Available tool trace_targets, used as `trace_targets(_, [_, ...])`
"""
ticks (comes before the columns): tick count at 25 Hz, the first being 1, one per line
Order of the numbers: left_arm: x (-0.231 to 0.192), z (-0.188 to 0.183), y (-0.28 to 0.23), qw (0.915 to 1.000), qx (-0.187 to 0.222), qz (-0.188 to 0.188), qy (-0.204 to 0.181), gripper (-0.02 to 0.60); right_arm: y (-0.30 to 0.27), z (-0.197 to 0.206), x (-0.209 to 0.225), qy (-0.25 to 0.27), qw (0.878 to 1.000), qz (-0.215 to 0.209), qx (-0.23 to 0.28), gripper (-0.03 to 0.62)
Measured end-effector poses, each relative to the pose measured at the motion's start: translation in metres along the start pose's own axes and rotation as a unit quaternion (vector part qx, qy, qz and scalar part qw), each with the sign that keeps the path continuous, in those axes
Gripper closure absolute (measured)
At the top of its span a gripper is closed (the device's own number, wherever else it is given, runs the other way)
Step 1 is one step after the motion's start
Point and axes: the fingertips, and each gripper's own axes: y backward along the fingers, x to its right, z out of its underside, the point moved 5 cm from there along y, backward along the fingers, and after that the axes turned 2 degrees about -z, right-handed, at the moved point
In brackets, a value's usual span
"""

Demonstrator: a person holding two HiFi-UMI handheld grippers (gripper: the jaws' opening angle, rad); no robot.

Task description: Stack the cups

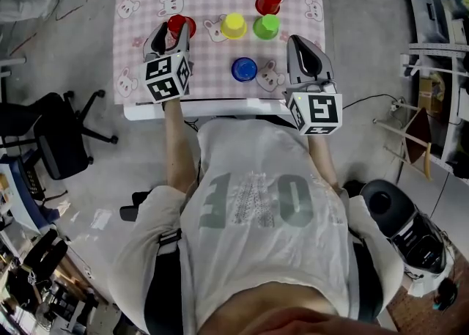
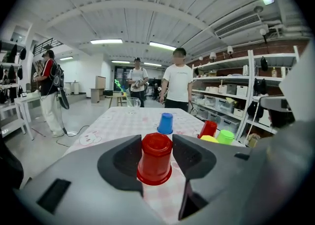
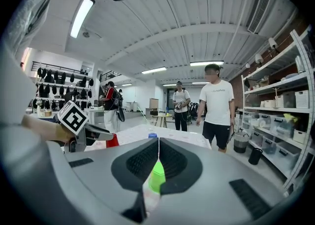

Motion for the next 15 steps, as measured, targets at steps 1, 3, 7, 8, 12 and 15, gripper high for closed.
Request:
trace_targets(1, [0.008,-0.002,-0.001,0.9999,0.002,0.01,-0.006,0.368,0.0,0.0,-0.001,0.0,1.0,-0.001,0.0,0.565])
trace_targets(3, [0.022,-0.001,-0.006,0.9995,0.0,0.024,-0.021,0.368,0.001,0.0,-0.002,0.0,1.0,-0.002,0.001,0.565])
trace_targets(7, [0.039,0.005,-0.019,0.9983,-0.012,0.044,-0.037,0.368,0.003,0.001,-0.001,0.001,1.0,-0.001,0.0,0.565])
trace_targets(8, [0.04,0.006,-0.021,0.9981,-0.015,0.045,-0.04,0.368,0.004,0.001,-0.001,0.0,1.0,0.001,-0.001,0.565])
trace_targets(12, [0.04,0.013,-0.03,0.9975,-0.031,0.038,-0.051,0.368,0.007,0.003,0.004,-0.001,1.0,0.009,-0.003,0.565])
trace_targets(15, [0.039,0.018,-0.032,0.9977,-0.037,0.037,-0.044,0.37,0.009,0.006,0.008,-0.003,1.0,0.014,-0.007,0.565])
